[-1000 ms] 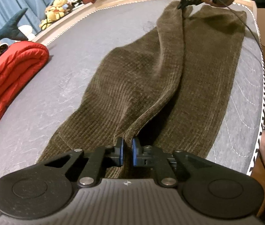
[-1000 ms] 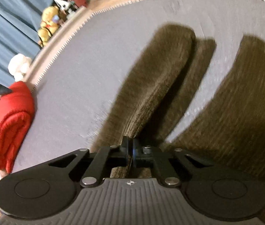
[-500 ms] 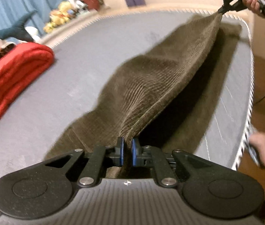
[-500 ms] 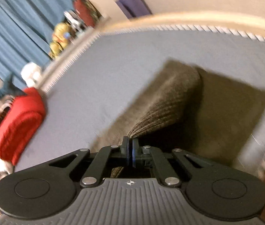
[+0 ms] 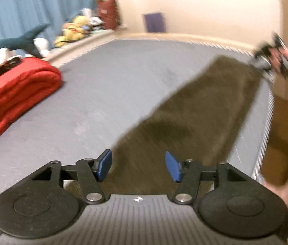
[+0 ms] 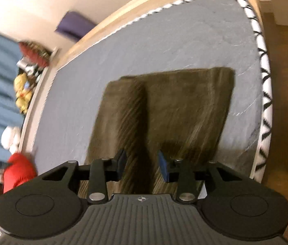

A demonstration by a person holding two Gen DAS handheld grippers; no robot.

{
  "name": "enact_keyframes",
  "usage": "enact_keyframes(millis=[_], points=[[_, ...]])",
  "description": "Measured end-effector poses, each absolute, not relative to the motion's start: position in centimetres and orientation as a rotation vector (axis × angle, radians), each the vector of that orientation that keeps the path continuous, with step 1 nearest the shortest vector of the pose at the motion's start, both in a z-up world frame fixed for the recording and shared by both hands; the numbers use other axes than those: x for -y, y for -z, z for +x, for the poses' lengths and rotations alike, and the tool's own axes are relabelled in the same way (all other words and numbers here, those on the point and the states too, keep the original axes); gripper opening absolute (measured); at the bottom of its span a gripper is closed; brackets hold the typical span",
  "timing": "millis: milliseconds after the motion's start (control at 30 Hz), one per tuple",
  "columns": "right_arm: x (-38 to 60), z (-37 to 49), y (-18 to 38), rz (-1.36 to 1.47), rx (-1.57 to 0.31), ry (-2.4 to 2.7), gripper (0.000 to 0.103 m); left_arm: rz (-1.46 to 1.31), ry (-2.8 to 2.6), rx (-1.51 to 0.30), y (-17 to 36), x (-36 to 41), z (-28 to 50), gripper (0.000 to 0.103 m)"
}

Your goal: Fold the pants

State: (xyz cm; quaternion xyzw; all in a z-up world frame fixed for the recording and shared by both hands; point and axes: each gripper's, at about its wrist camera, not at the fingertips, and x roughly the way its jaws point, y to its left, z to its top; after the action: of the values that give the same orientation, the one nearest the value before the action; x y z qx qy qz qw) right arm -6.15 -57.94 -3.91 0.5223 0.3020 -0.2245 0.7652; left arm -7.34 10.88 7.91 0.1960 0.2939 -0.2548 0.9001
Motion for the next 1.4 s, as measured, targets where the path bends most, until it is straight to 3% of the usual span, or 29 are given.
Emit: enact_keyframes(millis=[167,467,700,1167,1333,1400], points=[[58.5,-4.7,5.8,1.199,-0.702,0.471,0.039,0.310,0.427,-0.573,-6.9,-9.0,-4.9,0.071],[56.0,-2.0,5.3,1.100,-0.740,0.442,0.039,0.483,0.450,-0.626,-2.2,-2.9,-4.5,0.071],[53.4,1.8,4.2,1.046,-0.653,0.261,0.041,0.487,0.464,-0.611,-1.8,-3.4,-4.2,0.071],[53.0,1.7,5.2,1.129,-0.753,0.411,0.042,0.512,0.443,-0.609,-1.7,-3.7,-3.8,0.072],[51.8,2.5,5.9,1.151,-0.778,0.354,0.051,0.520,0.446,-0.606,-1.7,-3.3,-3.8,0.073],[51.9,3.0,6.2,1.156,-0.775,0.344,0.048,0.523,0.445,-0.601,-1.8,-3.1,-3.8,0.073]])
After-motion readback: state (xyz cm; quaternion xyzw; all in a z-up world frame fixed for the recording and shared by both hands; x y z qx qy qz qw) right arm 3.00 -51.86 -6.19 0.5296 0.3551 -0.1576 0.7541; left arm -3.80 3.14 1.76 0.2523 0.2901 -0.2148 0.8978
